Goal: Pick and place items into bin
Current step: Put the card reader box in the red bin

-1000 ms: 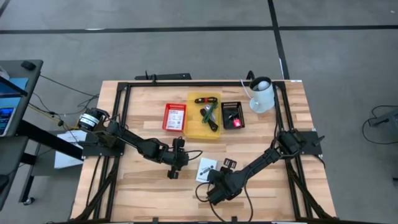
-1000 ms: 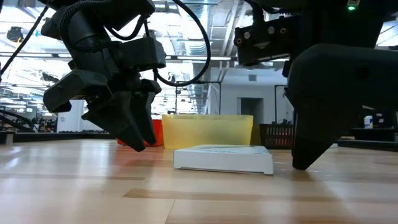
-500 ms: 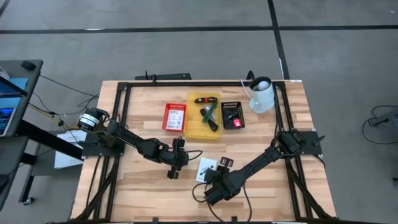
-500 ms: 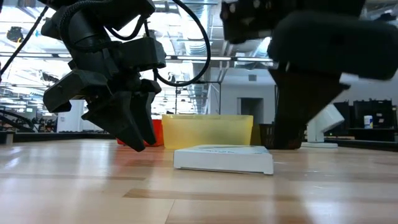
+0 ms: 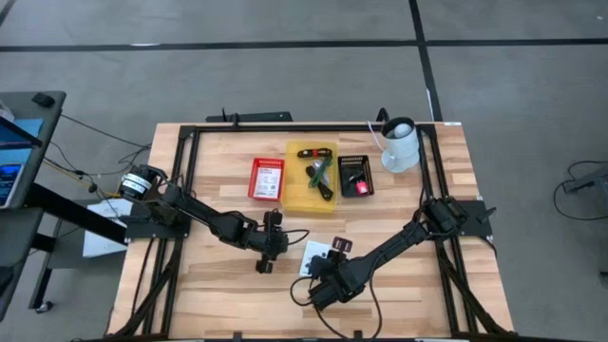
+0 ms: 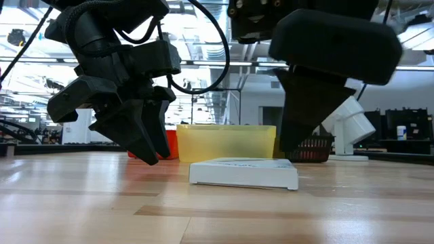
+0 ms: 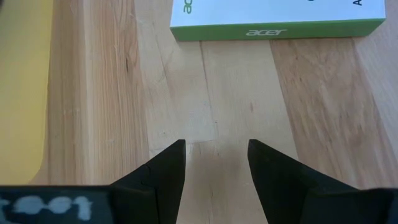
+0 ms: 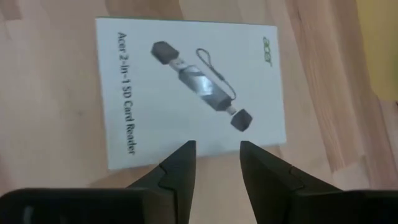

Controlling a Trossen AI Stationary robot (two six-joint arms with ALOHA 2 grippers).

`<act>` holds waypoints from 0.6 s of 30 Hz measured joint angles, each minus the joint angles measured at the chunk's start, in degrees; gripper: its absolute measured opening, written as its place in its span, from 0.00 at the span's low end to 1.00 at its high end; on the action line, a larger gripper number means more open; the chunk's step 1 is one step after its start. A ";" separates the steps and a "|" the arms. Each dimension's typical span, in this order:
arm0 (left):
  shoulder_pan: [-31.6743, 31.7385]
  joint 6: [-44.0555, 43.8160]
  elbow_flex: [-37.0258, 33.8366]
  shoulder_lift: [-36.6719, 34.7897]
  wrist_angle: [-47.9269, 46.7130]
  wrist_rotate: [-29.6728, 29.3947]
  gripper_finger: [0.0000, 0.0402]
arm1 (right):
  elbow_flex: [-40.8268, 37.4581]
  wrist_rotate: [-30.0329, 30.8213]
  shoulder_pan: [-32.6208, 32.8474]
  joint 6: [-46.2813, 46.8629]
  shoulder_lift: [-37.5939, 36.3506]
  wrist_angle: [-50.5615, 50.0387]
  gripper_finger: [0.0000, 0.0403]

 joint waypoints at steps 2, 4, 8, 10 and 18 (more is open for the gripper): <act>0.00 0.00 0.00 0.00 -0.02 0.00 0.42 | -0.02 -0.24 -0.32 -0.02 0.05 -0.08 0.30; 0.00 0.00 0.00 0.00 -0.01 -0.01 0.42 | -0.03 -0.37 -0.47 -0.01 0.31 -0.08 0.30; 0.00 0.00 0.00 0.00 -0.02 0.00 0.42 | -1.18 -1.87 -0.42 0.08 0.33 0.11 0.30; 0.00 0.00 0.00 0.00 -0.02 0.00 0.42 | -1.64 -2.12 -0.36 0.61 0.33 0.22 0.30; 0.00 0.00 0.00 0.00 -0.02 -0.02 0.42 | -3.55 -2.17 -0.32 1.59 0.01 2.22 0.30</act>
